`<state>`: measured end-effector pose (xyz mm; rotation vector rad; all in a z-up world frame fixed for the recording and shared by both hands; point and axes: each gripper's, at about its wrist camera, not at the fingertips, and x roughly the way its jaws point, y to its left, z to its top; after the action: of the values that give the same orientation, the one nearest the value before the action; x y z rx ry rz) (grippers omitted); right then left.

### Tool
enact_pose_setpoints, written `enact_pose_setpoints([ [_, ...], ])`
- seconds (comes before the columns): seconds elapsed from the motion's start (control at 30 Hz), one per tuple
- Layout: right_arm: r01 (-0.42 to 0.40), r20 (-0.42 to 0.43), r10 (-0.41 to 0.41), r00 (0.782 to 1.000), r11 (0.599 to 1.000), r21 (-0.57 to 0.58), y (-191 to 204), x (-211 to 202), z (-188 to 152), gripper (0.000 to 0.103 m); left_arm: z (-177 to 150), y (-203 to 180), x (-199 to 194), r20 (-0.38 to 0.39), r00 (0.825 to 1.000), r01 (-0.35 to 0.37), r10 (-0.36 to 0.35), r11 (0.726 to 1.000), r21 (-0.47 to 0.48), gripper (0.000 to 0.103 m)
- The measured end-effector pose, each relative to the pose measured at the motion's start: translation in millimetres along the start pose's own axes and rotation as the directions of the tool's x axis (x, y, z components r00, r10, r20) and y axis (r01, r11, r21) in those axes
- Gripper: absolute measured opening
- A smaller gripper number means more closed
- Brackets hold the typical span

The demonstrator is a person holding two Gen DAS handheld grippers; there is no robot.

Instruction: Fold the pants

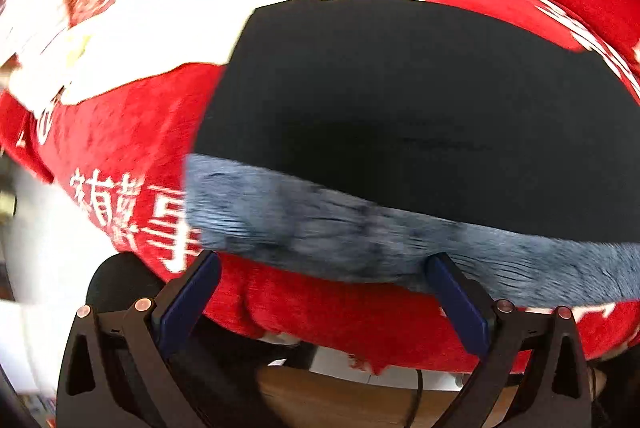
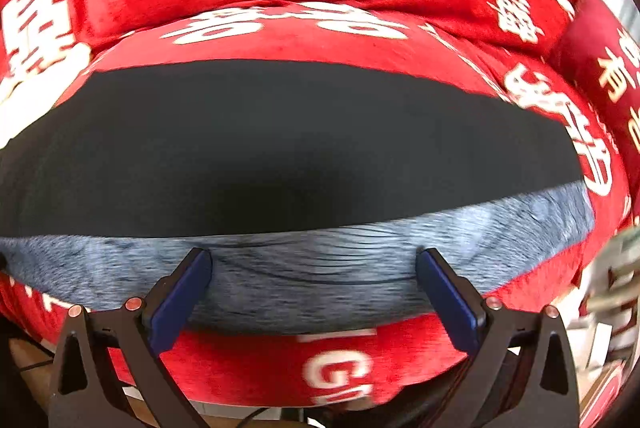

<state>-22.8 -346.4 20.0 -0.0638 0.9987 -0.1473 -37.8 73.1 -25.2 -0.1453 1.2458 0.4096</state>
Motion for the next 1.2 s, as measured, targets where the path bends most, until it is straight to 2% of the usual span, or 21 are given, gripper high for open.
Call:
enact_pose_setpoints([
  [0.07,0.013,-0.008,-0.013,1.0,1.0,0.025,-18,1,0,0.103,0,10,1,-0.011,1.0,-0.015,0.014,1.0,-0.014,0.103],
  [0.17,0.027,-0.044,-0.021,0.999,0.99,0.138,-65,3,0,0.103,-3,12,-7,-0.019,1.0,-0.021,0.02,1.0,-0.014,0.103],
  [0.27,0.091,-0.045,-0.084,0.995,0.974,0.209,-105,-3,0,0.103,-5,-2,-30,0.008,0.999,0.051,-0.051,0.999,0.016,0.103],
  [0.37,0.063,-0.017,-0.061,0.998,0.95,0.304,-154,-16,-5,0.103,-2,-40,-57,0.026,0.991,0.131,-0.134,0.988,0.082,0.103],
  [0.43,0.025,0.005,-0.029,1.0,0.924,0.381,-190,-24,-10,0.103,3,-78,-72,0.016,0.979,0.199,-0.204,0.97,0.14,0.103],
  [0.5,-0.02,0.03,0.007,1.0,0.889,0.457,-225,-28,-20,0.103,3,-122,-84,-0.015,0.961,0.273,-0.276,0.941,0.198,0.103],
  [0.63,-0.088,0.046,0.075,0.996,0.823,0.562,-270,-18,-44,0.103,-5,-213,-91,-0.118,0.932,0.364,-0.344,0.889,0.279,0.103],
  [0.67,-0.104,0.049,0.093,0.994,0.817,0.567,-272,-14,-48,0.103,-7,-234,-91,-0.139,0.927,0.374,-0.348,0.878,0.297,0.103],
  [0.73,-0.141,0.044,0.142,0.989,0.81,0.569,-273,1,-53,0.103,-12,-275,-93,-0.15,0.933,0.36,-0.327,0.87,0.337,0.103],
  [0.8,-0.176,0.036,0.186,0.982,0.824,0.538,-262,14,-55,0.103,-16,-308,-93,-0.153,0.938,0.346,-0.311,0.869,0.354,0.103],
  [0.87,-0.201,0.043,0.208,0.977,0.842,0.501,-250,23,-55,0.103,-16,-331,-92,-0.17,0.933,0.358,-0.317,0.864,0.353,0.103],
  [1.03,-0.239,0.068,0.232,0.97,0.869,0.434,-229,39,-36,0.103,-7,-368,-87,-0.154,0.949,0.313,-0.276,0.886,0.342,0.103],
  [1.1,-0.226,0.098,0.204,0.974,0.877,0.423,-227,40,-25,0.103,-4,-378,-79,-0.151,0.954,0.296,-0.26,0.899,0.322,0.103],
  [1.2,-0.244,0.139,0.203,0.969,0.866,0.436,-233,38,-17,0.103,-3,-391,-78,-0.125,0.962,0.271,-0.244,0.909,0.317,0.103],
])
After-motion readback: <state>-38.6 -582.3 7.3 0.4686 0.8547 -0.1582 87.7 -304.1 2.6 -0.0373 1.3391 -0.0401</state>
